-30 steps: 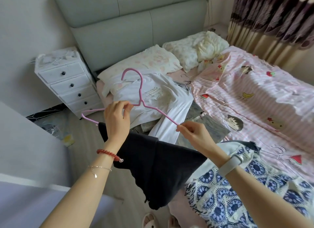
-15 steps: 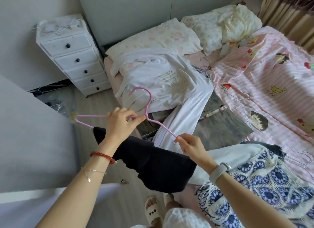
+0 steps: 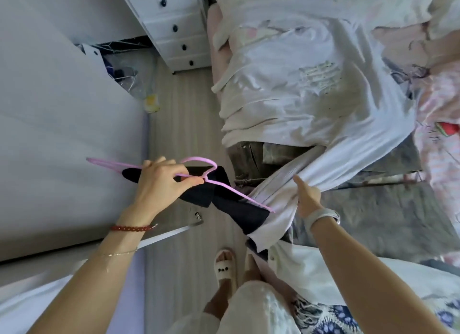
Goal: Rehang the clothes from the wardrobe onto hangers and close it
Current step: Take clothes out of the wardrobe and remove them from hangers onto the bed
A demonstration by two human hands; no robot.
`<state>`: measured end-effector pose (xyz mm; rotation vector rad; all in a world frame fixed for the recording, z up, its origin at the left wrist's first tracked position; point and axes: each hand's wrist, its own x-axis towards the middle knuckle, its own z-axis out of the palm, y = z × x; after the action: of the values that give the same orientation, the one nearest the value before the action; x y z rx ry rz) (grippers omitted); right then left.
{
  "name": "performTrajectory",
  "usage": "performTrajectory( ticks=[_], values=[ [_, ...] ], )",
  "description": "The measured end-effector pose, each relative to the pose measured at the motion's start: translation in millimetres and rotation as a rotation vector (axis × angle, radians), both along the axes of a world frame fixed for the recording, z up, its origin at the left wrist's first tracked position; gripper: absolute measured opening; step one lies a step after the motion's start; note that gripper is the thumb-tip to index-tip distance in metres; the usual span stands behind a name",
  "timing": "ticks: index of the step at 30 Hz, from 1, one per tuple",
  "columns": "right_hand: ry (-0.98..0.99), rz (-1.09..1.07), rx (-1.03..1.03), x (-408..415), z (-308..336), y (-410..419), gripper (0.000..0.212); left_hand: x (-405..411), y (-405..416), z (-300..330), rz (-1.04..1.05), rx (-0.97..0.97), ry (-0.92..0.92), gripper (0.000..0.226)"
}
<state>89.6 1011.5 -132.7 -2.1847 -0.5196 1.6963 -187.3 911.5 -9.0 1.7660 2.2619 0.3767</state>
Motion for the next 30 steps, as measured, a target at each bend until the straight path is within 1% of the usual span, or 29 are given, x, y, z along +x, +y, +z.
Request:
performTrajectory(
  ticks=[2,4,5,6,7,9,10,13,14,15,16,17,18,19,20,22,23,24,25,26,27,28,30],
  values=[
    [-0.032,0.013,-0.035,-20.0,-2.6,6.4,0.072,-5.5,-1.5,-0.7,0.047,-0.024,0.0,0.064],
    [-0.175,0.121,-0.099,-32.1,-4.7,9.3,0.082,-7.2,-1.7,-0.1,0.067,-0.029,0.013,0.067],
    [-0.27,0.191,-0.123,-35.0,-5.4,9.7,0.083,-7.2,-1.5,0.1,0.076,-0.026,0.019,0.068],
    [-0.331,0.231,-0.126,-36.1,-6.9,9.9,0.079,-7.3,-1.5,0.3,0.085,-0.024,0.024,0.07],
    [-0.339,0.222,-0.113,-37.1,-9.9,10.7,0.072,-7.8,-1.3,0.5,0.091,-0.029,0.03,0.074],
    [-0.29,0.16,-0.065,-41.1,-12.3,13.7,0.059,-10.1,0.3,1.9,0.099,-0.056,0.042,0.08],
    [-0.281,0.158,-0.043,-42.5,-11.3,14.7,0.056,-11.3,1.3,3.5,0.1,-0.065,0.05,0.075],
    [-0.274,0.285,-0.016,-43.2,1.4,18.9,0.051,-14.5,-0.5,10.2,0.129,-0.085,0.056,0.044],
    [-0.235,0.287,-0.02,-43.1,8.8,24.5,0.048,-16.1,-1.7,11.3,0.133,-0.086,0.052,0.037],
    [-0.157,0.259,0.009,-43.8,17.8,32.9,0.041,-17.6,-2.9,12.1,0.136,-0.09,0.048,0.034],
    [-0.045,0.183,0.046,-46.8,27.0,47.0,0.027,-18.6,-3.7,13.1,0.142,-0.1,0.046,0.033],
    [0.063,0.064,0.078,-51.4,38.7,64.2,0.008,-19.0,-4.0,13.7,0.15,-0.109,0.042,0.033],
    [0.12,-0.05,0.106,-56.5,44.1,83.9,0.008,-19.3,-4.2,14.2,0.151,-0.114,0.041,0.034],
    [0.131,-0.083,0.105,-60.9,49.3,103.6,0.017,-19.3,-4.6,14.8,0.149,-0.113,0.043,0.035],
    [0.105,-0.051,0.115,-63.7,53.6,118.0,0.021,-18.8,-5.4,15.3,0.147,-0.109,0.047,0.035],
    [-0.013,0.155,0.139,-63.4,57.3,123.2,0.018,-17.6,-8.0,16.3,0.151,-0.106,0.052,0.036],
    [-0.142,0.394,0.182,-62.5,55.5,114.9,0.01,-17.5,-9.7,16.2,0.152,-0.111,0.054,0.039],
    [-0.294,0.653,0.211,-61.5,52.9,98.9,0.01,-17.1,-11.4,15.6,0.153,-0.124,0.052,0.047],
    [-0.465,0.925,0.285,-56.4,40.8,77.4,0.021,-17.1,-13.3,15.0,0.157,-0.138,0.046,0.056],
    [-0.573,1.082,0.409,-49.9,31.1,54.5,0.031,-17.0,-14.5,14.6,0.165,-0.145,0.04,0.063],
    [-0.649,1.194,0.527,-42.4,25.5,33.6,0.038,-17.1,-15.4,13.8,0.172,-0.147,0.038,0.067],
    [-0.676,1.291,0.627,-35.3,21.0,18.1,0.043,-17.2,-16.2,12.9,0.175,-0.155,0.04,0.07],
    [-0.763,1.612,0.854,-20.7,13.4,5.0,0.058,-17.7,-18.4,10.8,0.17,-0.167,0.045,0.078]
  ],
)
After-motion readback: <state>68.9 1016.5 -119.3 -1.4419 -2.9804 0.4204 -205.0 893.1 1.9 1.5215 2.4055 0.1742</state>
